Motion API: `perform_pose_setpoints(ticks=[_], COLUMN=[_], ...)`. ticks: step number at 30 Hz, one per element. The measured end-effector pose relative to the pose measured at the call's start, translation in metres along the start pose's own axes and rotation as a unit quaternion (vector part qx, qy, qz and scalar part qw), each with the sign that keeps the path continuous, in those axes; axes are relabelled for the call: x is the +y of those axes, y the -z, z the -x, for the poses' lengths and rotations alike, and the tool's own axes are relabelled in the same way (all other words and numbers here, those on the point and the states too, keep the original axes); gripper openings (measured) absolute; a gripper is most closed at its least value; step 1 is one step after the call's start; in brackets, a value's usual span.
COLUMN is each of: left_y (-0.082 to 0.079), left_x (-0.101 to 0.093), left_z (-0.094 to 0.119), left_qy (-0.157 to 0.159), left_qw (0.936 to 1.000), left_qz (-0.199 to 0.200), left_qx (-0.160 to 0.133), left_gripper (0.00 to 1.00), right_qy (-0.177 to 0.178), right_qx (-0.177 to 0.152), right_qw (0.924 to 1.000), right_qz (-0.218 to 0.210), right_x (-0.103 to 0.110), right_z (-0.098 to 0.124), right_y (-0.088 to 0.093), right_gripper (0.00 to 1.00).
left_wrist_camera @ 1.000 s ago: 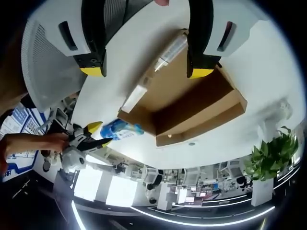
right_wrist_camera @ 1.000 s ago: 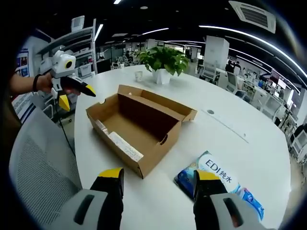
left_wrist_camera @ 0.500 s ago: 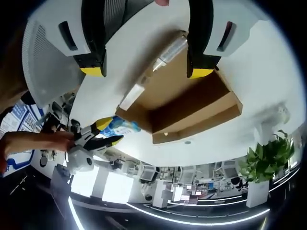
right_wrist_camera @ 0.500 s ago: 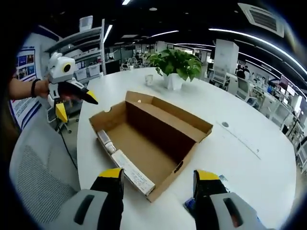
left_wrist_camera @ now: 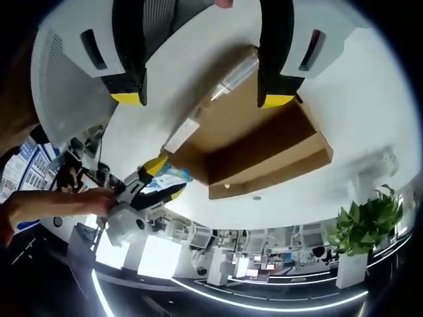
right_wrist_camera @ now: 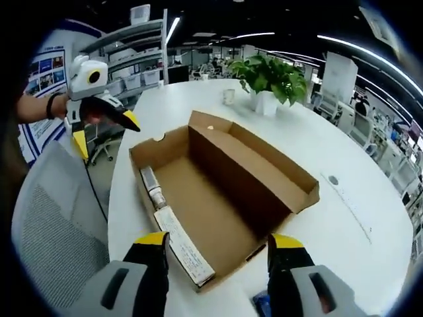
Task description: Operate the shoe box by opening the lid, removing the specified soft item, and placing it in the target area until the item is outside and the box remains undamaged.
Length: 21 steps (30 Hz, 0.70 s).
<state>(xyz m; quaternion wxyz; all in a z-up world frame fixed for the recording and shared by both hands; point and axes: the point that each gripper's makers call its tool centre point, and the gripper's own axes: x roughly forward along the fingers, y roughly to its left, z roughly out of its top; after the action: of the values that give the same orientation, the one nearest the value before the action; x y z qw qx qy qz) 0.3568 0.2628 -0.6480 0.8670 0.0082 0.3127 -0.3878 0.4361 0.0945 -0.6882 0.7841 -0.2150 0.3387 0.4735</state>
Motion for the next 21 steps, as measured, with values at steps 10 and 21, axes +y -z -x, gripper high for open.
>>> perform_pose_setpoints(ticks=[10,21], left_y=[0.009,0.012], left_x=[0.001,0.003], left_z=[0.003,0.001], left_qy=[-0.002,-0.004], left_qw=[1.0,0.9999], left_qz=[0.006,0.013], left_qx=[0.005,0.008], left_gripper=[0.67,0.67], right_qy=[-0.051,-0.092], right_qx=[0.043,0.086], right_qw=[0.9961,0.9866], right_qz=[0.059,0.104], right_x=[0.008,0.016], right_z=[-0.016,-0.04], right_y=[0.001,0.0], right_gripper=[0.6,0.62])
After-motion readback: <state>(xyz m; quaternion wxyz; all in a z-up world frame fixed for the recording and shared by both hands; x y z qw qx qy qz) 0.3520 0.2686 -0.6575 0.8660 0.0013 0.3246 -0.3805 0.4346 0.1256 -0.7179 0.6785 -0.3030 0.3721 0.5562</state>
